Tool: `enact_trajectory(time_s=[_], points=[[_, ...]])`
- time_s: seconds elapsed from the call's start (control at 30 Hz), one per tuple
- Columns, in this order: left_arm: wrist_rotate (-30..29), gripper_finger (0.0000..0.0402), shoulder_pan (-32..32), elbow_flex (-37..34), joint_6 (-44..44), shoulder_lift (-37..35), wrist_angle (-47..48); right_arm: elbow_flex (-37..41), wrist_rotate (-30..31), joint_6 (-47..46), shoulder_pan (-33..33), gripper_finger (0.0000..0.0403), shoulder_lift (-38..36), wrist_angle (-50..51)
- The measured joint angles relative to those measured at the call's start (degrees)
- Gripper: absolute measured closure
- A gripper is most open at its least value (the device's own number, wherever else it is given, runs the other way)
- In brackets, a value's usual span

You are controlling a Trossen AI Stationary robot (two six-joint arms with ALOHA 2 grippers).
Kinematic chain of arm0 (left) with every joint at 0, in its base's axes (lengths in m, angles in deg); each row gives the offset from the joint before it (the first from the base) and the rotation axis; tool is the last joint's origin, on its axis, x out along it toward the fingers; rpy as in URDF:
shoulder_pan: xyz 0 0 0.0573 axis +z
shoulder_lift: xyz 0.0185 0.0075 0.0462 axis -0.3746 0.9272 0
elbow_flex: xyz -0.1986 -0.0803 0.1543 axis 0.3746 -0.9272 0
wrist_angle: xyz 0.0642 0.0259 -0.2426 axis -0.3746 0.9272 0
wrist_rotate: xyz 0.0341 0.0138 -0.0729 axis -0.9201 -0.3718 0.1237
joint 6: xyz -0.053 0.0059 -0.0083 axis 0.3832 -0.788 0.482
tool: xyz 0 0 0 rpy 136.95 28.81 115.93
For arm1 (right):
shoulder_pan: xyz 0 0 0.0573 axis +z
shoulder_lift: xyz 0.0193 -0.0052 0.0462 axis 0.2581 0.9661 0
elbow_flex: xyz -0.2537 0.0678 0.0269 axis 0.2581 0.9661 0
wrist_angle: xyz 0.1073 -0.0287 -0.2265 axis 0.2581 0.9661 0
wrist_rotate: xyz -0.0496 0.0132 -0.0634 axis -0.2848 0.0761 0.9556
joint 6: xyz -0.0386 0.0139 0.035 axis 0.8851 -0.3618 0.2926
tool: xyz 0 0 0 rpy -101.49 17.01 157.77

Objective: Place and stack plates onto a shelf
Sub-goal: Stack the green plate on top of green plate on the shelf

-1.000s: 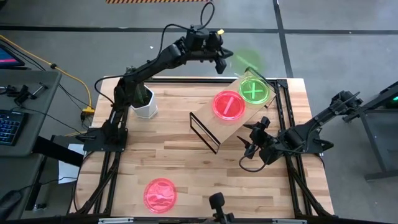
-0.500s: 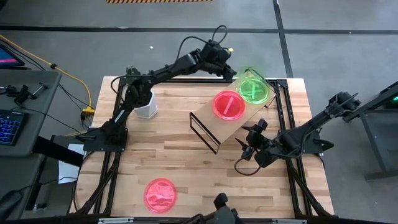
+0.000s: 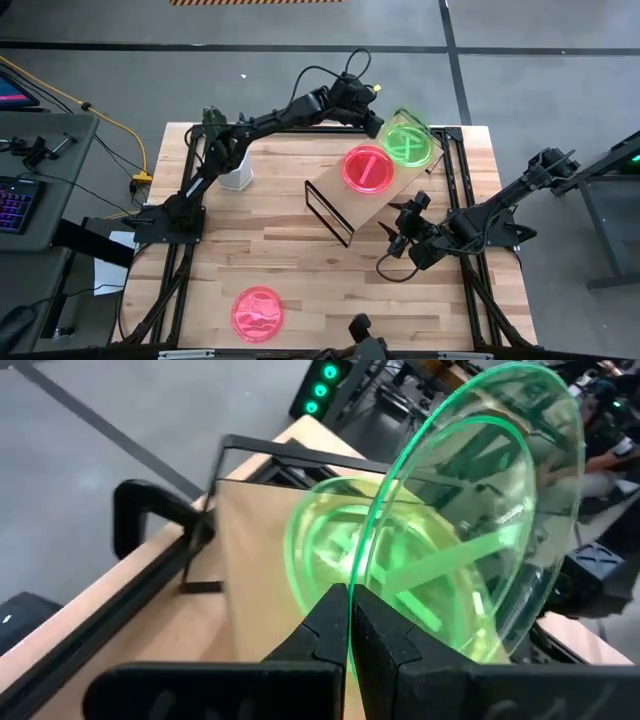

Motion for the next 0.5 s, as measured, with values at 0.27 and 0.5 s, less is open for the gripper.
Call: enact_trajectory(time_s=[0.27, 0.5], points=[[-3.8, 0.0396, -1.4, 0.0, -2.1, 0.0, -2.0, 0.0, 0.7, 0.0, 0.0, 0.0142, 0.0, -1.3], [-3.9, 0.0361, -1.6, 0.0, -2.5, 0.0, -4.7, 0.0, 0.9, 0.0, 0.0, 0.0142, 0.0, -1.3]])
